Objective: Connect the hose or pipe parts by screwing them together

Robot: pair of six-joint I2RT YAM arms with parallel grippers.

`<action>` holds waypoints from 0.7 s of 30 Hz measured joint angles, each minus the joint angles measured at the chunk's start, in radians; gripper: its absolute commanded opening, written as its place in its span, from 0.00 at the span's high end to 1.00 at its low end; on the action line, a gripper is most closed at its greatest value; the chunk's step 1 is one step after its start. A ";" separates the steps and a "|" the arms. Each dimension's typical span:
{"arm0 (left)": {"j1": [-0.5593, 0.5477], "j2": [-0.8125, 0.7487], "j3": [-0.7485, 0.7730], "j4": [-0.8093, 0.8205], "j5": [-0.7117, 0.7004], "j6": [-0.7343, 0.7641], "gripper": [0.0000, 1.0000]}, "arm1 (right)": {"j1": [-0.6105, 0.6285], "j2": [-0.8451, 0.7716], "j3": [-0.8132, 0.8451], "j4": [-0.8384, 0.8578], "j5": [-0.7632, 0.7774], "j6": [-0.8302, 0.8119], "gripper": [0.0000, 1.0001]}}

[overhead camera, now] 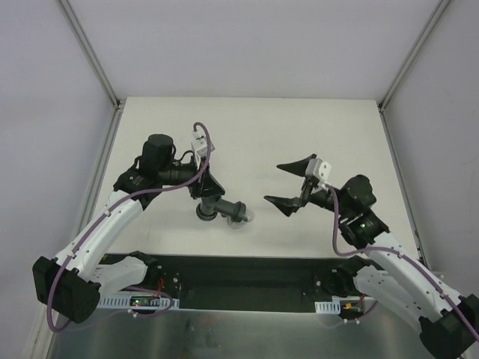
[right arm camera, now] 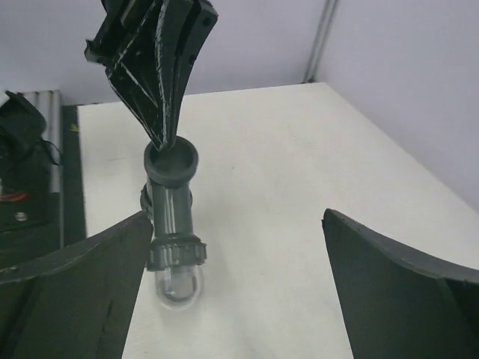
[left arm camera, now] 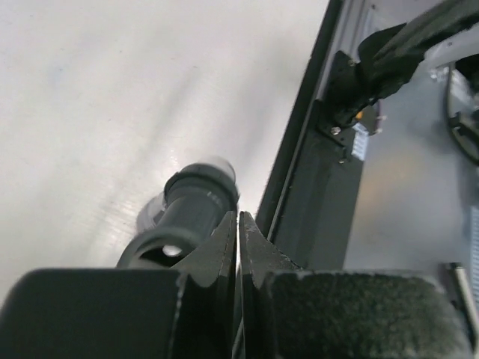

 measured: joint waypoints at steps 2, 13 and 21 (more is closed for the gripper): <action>0.003 0.034 0.040 0.000 0.035 -0.072 1.00 | 0.056 -0.067 -0.020 -0.042 0.093 -0.134 0.03; 0.022 0.094 0.108 -0.027 -0.023 -0.230 0.68 | 0.363 -0.060 -0.039 -0.196 0.406 -0.591 0.04; 0.048 0.034 0.075 -0.119 -0.431 -0.204 0.54 | 0.488 0.191 -0.037 -0.190 0.394 -0.494 0.04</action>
